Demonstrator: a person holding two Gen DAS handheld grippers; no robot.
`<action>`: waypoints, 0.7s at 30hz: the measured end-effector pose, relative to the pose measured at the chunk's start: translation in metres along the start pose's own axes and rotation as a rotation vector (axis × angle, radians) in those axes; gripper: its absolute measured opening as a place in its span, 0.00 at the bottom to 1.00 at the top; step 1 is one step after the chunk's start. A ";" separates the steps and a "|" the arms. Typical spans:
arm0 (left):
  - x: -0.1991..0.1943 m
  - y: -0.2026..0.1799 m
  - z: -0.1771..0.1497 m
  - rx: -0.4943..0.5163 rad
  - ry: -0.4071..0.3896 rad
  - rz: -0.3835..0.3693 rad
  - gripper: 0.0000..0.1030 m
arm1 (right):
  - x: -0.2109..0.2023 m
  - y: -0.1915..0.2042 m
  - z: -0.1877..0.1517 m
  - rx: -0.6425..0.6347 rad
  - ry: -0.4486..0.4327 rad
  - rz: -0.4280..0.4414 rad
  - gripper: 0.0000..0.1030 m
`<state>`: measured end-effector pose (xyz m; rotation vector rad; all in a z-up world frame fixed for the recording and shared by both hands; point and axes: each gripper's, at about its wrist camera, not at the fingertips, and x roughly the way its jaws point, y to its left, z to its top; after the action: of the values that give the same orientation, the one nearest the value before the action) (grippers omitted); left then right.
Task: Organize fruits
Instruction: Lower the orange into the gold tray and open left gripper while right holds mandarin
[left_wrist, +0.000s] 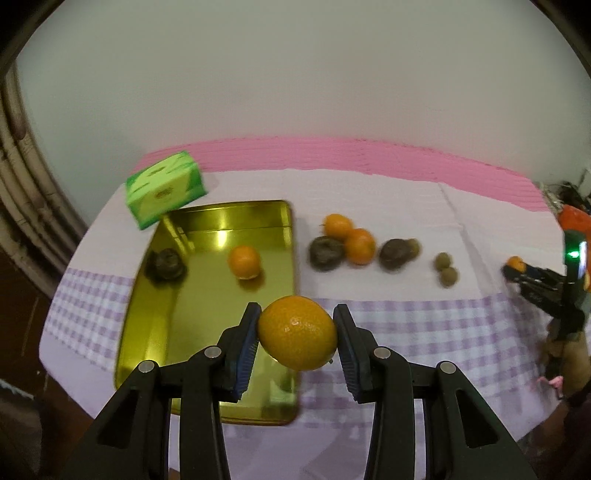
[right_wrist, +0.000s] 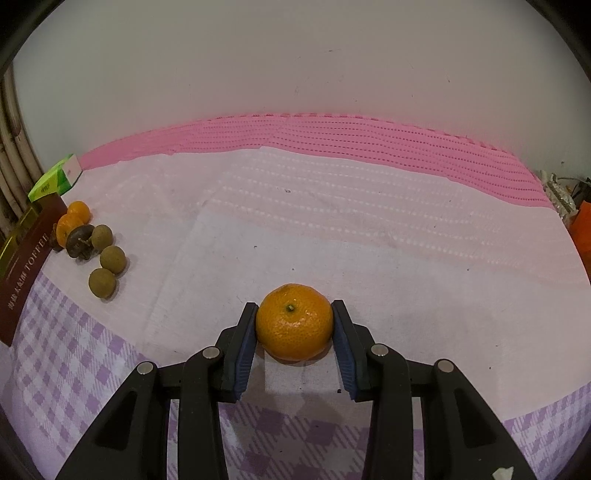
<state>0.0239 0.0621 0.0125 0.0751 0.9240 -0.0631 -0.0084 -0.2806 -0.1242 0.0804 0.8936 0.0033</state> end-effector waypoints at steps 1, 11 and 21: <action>0.003 0.005 -0.001 0.000 0.004 0.015 0.40 | 0.000 0.000 0.000 0.000 0.000 0.000 0.36; 0.048 0.078 -0.010 -0.092 0.110 0.110 0.40 | 0.000 0.000 0.000 0.001 -0.001 0.002 0.36; 0.065 0.118 -0.013 -0.177 0.139 0.110 0.40 | -0.001 0.000 0.000 0.005 -0.002 0.009 0.36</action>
<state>0.0626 0.1795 -0.0430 -0.0344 1.0591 0.1276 -0.0086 -0.2809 -0.1236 0.0893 0.8910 0.0096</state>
